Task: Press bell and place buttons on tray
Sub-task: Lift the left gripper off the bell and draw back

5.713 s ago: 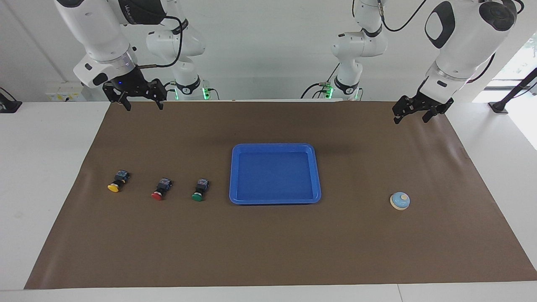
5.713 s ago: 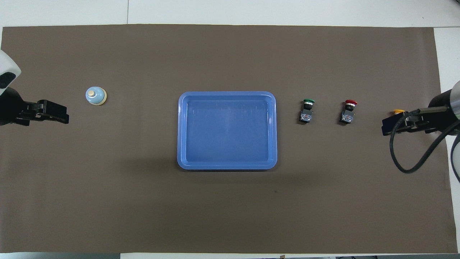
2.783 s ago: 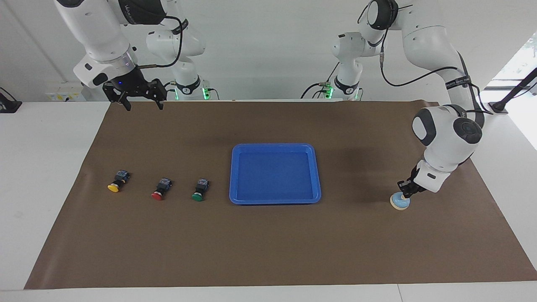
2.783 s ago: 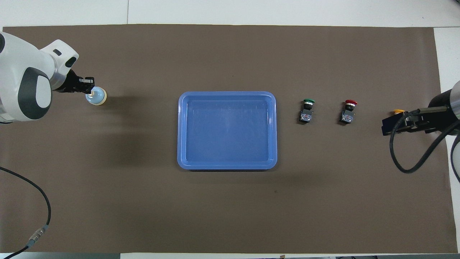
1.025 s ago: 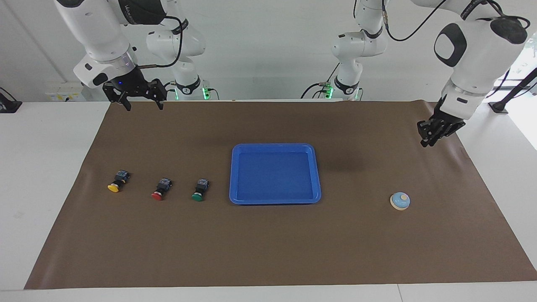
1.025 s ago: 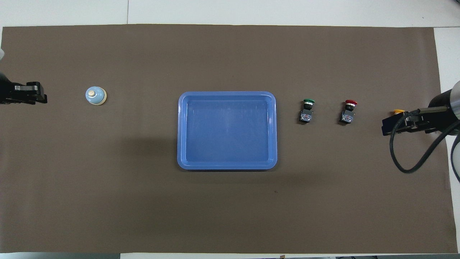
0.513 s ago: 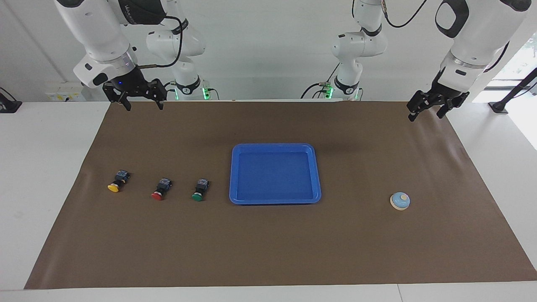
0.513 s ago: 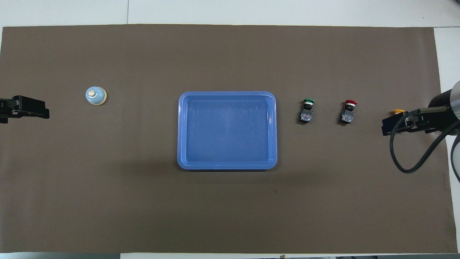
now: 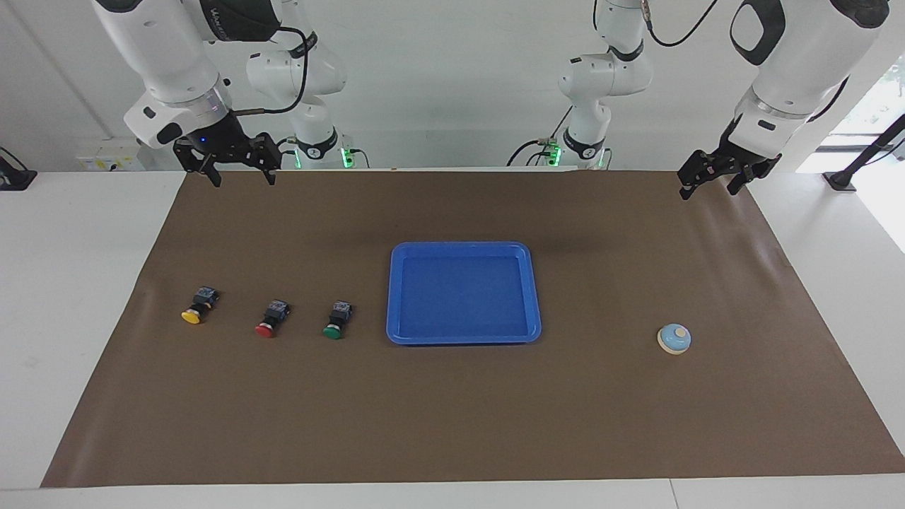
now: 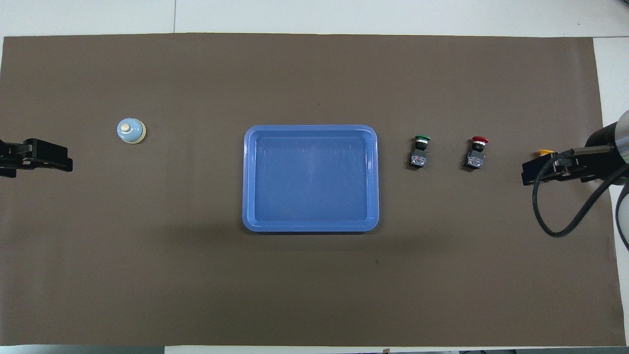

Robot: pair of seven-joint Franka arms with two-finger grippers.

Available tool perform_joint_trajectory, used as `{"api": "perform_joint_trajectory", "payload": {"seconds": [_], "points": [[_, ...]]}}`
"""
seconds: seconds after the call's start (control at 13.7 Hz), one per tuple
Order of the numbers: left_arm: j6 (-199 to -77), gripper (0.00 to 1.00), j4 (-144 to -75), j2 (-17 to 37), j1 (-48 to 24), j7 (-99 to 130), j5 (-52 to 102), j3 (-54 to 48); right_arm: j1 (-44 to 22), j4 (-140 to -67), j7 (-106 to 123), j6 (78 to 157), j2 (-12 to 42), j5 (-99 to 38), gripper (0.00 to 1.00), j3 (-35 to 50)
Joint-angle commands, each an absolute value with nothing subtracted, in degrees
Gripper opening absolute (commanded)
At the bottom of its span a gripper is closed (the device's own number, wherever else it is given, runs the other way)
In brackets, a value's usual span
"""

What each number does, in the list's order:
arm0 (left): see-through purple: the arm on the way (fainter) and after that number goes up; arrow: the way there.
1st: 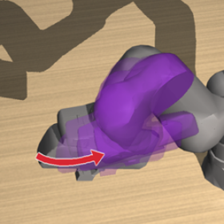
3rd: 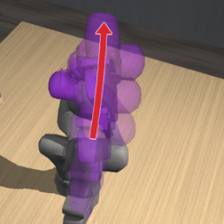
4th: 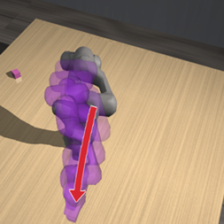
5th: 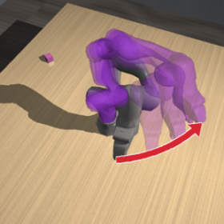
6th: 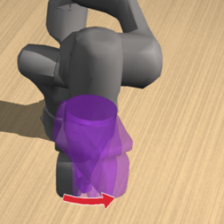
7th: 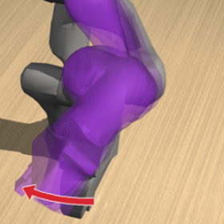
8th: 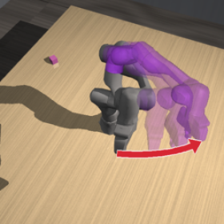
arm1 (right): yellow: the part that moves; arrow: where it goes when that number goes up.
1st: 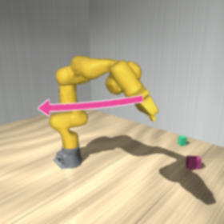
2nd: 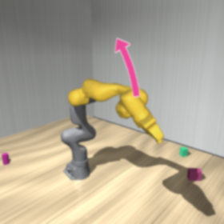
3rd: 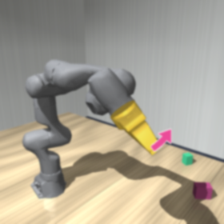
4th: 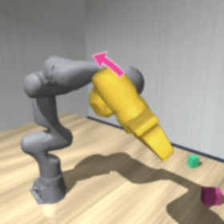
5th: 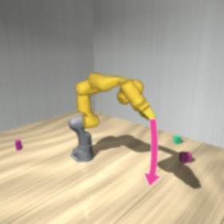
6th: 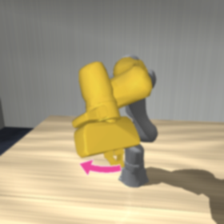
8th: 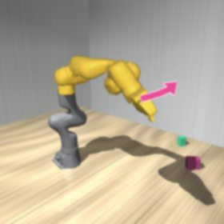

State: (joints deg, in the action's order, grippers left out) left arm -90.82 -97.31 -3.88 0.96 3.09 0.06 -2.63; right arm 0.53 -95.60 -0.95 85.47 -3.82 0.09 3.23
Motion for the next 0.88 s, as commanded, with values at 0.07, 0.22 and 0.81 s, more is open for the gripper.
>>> {"api": "perform_joint_trajectory", "payload": {"seconds": [0.07,0.22,0.81], "points": [[-87.8,1.0,-95.4,-3.3,0.3,3.5,1.1,-2.2,1.2,-95.3,0.6,84.6,-3.9,-0.4,1.0,3.6],[-87.8,1.0,-95.5,-3.4,0.3,3.4,1.1,-2.2,1.1,-96.1,0.6,84.6,-4.0,-0.4,1.0,3.7],[-88.0,1.0,-95.3,-3.3,0.0,3.3,1.3,-2.2,-2.2,-106.7,-9.4,97.7,-6.1,-0.9,1.0,4.3]]}}
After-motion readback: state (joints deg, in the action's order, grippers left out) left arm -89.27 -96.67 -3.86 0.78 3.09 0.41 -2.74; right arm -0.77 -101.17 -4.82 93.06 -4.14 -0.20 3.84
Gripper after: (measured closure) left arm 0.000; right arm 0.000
